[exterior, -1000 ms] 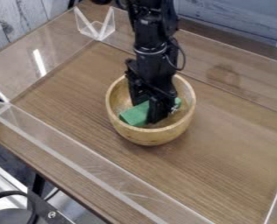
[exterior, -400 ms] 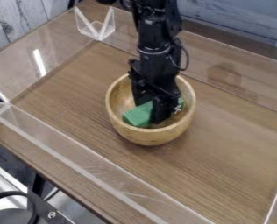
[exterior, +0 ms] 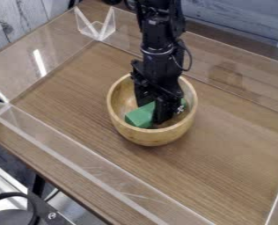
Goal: Put the green block in the brown bowl
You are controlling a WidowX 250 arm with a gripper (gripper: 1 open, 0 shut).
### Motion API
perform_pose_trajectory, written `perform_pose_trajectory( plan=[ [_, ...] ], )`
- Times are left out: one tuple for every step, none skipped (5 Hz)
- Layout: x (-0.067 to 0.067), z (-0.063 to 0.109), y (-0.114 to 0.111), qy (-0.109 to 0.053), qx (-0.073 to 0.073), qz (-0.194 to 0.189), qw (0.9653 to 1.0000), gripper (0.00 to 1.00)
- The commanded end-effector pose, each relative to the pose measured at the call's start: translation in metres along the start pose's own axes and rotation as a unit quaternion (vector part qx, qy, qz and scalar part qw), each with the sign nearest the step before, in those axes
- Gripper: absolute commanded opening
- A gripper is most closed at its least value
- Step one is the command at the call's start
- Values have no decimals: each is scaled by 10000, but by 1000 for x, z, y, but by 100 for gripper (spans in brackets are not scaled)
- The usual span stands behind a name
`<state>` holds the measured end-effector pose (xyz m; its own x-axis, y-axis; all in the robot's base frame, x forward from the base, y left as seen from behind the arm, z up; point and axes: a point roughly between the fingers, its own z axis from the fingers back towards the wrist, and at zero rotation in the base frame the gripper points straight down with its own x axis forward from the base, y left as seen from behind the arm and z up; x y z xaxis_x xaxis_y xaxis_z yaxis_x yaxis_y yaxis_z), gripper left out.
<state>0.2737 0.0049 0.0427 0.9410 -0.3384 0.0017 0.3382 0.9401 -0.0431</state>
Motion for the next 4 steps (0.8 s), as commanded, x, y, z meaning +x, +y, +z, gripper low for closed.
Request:
perform_pose_trajectory(
  plan=[
    [13,10,0,-218,86,-68,9997,0],
    [14,15,0,-229,77,-52,9997,100],
    [14,21,0,-271,78,-23,9996,100],
    [15,25,0,-312,89,2,9995,100]
  ],
)
